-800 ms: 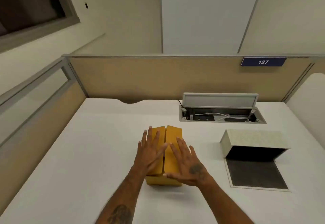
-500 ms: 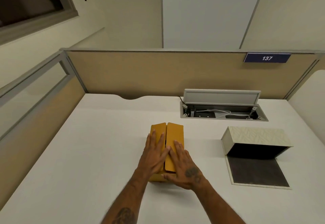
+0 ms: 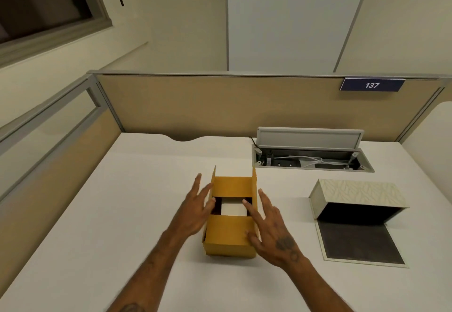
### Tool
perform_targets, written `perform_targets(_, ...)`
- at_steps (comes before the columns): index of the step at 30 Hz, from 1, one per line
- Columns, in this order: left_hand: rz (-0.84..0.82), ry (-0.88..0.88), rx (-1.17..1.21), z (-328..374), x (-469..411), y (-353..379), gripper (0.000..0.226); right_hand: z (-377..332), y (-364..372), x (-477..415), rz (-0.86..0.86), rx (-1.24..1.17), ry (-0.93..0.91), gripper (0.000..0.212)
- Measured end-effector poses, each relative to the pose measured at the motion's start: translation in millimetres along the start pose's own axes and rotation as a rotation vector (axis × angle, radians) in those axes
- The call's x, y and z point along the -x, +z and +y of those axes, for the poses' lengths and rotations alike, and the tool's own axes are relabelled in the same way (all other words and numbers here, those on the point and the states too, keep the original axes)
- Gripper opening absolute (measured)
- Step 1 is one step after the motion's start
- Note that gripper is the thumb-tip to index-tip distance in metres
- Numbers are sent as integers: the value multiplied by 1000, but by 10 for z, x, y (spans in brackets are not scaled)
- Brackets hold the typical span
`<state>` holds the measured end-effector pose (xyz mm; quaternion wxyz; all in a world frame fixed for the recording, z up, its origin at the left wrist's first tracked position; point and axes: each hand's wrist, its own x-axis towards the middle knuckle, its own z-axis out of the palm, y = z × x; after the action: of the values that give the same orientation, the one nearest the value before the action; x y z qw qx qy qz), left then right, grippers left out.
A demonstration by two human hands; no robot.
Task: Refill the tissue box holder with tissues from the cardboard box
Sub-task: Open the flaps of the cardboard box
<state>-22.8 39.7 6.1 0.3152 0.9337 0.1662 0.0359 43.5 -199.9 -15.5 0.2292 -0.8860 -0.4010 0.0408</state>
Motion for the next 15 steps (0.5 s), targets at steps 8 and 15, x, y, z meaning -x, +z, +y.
perform_targets(8,96,-166,-183,-585,45,-210,56,396,-155,126,197,330,43,42)
perform_targets(15,27,-303,41,-202,60,140,47,259,22,8,43,204,377,85)
